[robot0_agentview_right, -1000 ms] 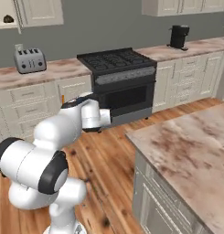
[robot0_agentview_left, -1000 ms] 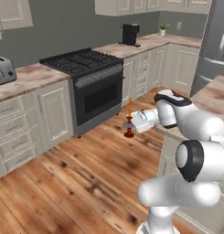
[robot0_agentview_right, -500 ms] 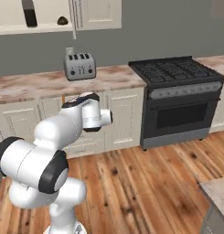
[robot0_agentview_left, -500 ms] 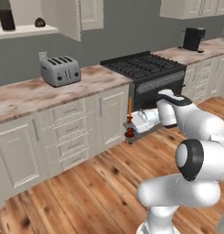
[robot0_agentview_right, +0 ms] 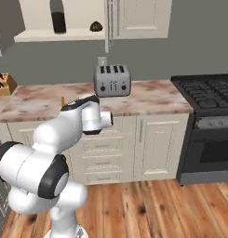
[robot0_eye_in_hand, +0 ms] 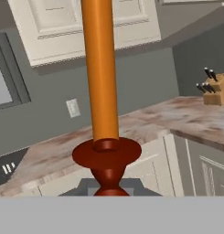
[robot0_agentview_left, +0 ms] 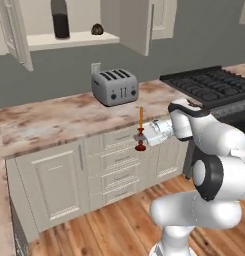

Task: Pick the candle and jar from the dining table and place them in the open cabinet. Close the cabinet after placing the objects.

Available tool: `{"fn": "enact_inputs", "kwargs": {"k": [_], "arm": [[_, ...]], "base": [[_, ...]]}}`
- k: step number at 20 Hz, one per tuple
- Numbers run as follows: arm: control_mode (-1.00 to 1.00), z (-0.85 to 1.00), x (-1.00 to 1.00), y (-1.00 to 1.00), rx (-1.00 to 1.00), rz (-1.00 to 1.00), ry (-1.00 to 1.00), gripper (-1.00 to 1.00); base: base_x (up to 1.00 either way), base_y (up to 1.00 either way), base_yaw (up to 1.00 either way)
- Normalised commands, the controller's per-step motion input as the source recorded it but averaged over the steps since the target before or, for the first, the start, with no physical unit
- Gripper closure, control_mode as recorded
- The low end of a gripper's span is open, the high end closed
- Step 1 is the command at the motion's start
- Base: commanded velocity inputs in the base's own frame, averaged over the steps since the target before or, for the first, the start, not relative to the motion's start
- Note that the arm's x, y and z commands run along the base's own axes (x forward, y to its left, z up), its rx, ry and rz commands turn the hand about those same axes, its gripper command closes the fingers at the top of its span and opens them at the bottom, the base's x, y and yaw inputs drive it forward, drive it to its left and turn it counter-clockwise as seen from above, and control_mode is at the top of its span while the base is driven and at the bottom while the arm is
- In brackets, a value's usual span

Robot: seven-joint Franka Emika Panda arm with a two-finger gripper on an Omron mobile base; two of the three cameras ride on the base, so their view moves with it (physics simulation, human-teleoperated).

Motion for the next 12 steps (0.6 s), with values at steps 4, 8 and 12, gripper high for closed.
{"fn": "enact_inputs", "kwargs": {"k": [4,8,12], "arm": [[1.0,0.0,0.0,0.0,0.0,0.0,0.0,1.0],[1.0,0.0,0.0,0.0,0.0,0.0,0.0,1.0],[1.0,0.0,0.0,0.0,0.0,0.0,0.0,1.0]], "base": [[0.97,0.01,0.27],[0.99,0.02,0.25],[0.99,0.06,0.21]]}}
